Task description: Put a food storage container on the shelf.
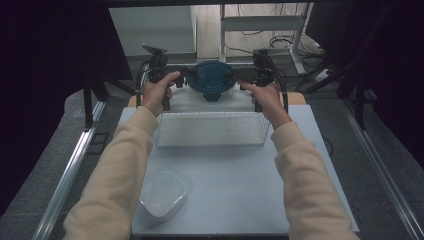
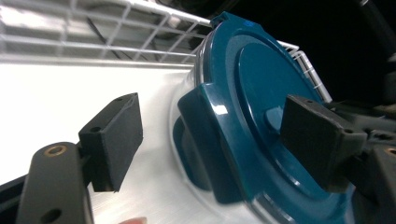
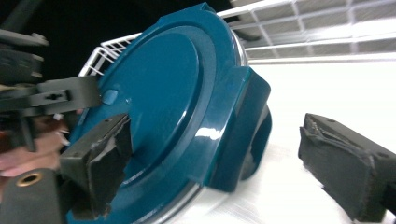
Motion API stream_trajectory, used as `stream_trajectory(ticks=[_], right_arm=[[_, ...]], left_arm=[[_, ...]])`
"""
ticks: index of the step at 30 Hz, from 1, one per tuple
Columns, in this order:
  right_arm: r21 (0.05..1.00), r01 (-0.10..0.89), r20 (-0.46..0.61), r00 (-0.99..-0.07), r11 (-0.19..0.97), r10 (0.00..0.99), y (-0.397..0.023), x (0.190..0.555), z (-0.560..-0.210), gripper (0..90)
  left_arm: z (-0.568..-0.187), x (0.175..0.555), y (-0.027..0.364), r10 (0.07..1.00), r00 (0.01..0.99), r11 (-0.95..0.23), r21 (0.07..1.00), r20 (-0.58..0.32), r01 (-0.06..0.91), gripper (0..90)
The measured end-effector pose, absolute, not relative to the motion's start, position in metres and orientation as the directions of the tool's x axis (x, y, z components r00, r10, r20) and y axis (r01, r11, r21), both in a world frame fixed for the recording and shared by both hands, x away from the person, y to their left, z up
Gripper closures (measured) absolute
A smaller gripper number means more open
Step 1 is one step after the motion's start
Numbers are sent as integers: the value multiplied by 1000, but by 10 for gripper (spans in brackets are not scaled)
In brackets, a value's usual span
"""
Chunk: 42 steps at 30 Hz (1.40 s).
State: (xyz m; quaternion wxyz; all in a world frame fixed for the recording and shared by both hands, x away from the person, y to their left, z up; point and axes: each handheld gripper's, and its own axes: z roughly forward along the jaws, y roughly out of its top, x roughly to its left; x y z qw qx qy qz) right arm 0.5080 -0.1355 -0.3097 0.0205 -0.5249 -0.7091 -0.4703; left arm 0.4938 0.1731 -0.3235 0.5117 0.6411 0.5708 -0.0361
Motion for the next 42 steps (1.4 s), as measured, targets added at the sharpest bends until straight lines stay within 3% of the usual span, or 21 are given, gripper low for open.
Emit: stream_trajectory(ticks=[9,24,31,42], right_arm=[[712,699,433,-516,70,739,-138,481,-300,76],[848,499,225,-643,177,732,-167,398,-307,124],[853,479,209,-677,207,706,-182,369,-329,133],[856,471,215,-700,213,681,-205,323,-378,158]], left_arm=[[-309,460,181,779,418,56,716,-468,696,231],[-321,359,199,779,545,-60,827,-311,559,248],[-346,323,202,747,594,-110,825,-299,555,247],[-390,272,227,741,583,-86,814,-334,575,246]])
